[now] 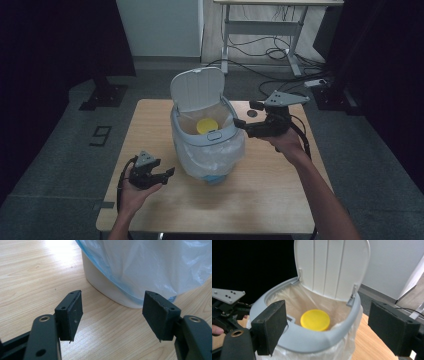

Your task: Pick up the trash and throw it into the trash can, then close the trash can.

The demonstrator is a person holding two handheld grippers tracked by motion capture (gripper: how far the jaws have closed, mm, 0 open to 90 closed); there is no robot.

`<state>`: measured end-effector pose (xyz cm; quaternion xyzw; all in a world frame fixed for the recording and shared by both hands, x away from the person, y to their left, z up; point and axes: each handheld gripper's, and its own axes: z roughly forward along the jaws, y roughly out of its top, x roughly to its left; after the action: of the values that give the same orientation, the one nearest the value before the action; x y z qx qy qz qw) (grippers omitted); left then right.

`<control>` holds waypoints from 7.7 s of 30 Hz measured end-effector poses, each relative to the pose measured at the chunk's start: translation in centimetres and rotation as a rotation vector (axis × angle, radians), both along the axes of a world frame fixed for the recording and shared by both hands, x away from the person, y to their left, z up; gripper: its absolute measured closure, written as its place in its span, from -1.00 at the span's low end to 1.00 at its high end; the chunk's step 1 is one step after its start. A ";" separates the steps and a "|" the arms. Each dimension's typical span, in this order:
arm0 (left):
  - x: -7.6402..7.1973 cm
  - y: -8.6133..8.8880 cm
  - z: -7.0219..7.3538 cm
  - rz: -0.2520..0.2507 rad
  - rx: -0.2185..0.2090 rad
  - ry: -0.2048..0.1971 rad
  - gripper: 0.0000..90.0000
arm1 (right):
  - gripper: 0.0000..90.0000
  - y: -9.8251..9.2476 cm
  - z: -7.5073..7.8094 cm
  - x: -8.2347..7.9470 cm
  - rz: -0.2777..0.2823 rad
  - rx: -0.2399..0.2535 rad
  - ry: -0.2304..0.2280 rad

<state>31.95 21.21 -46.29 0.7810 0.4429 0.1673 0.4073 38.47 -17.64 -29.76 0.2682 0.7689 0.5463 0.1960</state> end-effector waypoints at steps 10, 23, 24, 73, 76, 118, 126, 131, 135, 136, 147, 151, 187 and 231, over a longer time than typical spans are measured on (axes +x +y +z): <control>0.0 0.0 0.0 0.002 -0.003 0.000 -0.27 | -0.63 -2.8 -3.0 -1.4 -0.044 0.012 0.004; 0.0 -0.1 -0.1 -0.001 -0.002 0.003 -0.27 | -0.62 -6.1 -8.1 -2.7 -0.114 0.017 0.033; 0.0 -0.1 -0.1 -0.001 -0.002 0.003 -0.27 | -0.62 -6.3 -8.4 -2.8 -0.122 0.014 0.032; 0.9 1.5 7.6 -0.006 -0.118 -0.122 -0.38 | -0.62 -9.5 -16.1 -5.7 -0.184 -0.030 0.113; 1.1 1.4 8.1 -0.011 -0.112 -0.133 -0.38 | -0.62 -9.5 -16.3 -5.8 -0.185 -0.036 0.120; 6.1 -0.4 13.5 -0.048 -0.115 -0.225 -0.42 | -0.63 -11.3 -20.1 -5.9 -0.253 -0.082 0.236; 7.1 -0.1 14.0 -0.043 -0.110 -0.228 -0.42 | -0.63 -11.3 -20.3 -5.9 -0.255 -0.098 0.236; 7.5 -0.2 14.0 -0.050 -0.105 -0.227 -0.42 | -0.63 -11.1 -20.4 -5.8 -0.253 -0.102 0.239; 8.0 -0.4 14.1 -0.058 -0.107 -0.227 -0.42 | -0.63 -11.1 -20.5 -5.8 -0.250 -0.106 0.244; 8.1 -0.5 14.2 -0.060 -0.109 -0.225 -0.42 | -0.63 -11.1 -20.6 -5.8 -0.249 -0.107 0.248; 9.4 -1.5 14.7 -0.084 -0.105 -0.242 -0.41 | -0.63 -11.1 -20.8 -5.7 -0.249 -0.117 0.257; 9.8 -1.9 14.9 -0.093 -0.107 -0.247 -0.41 | -0.63 -11.1 -20.9 -5.8 -0.248 -0.118 0.258; 10.1 -3.4 16.6 -0.163 -0.189 -0.287 -0.44 | -0.63 -10.9 -21.0 -5.8 -0.259 -0.129 0.265; 6.6 -5.9 13.7 -0.265 -0.148 -0.167 -0.51 | -0.63 -11.0 -20.9 -6.0 -0.276 -0.142 0.268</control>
<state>38.54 15.28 -32.57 0.7838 0.3116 0.1432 0.5178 32.49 -28.62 -50.70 0.4267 0.7808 0.4180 0.1832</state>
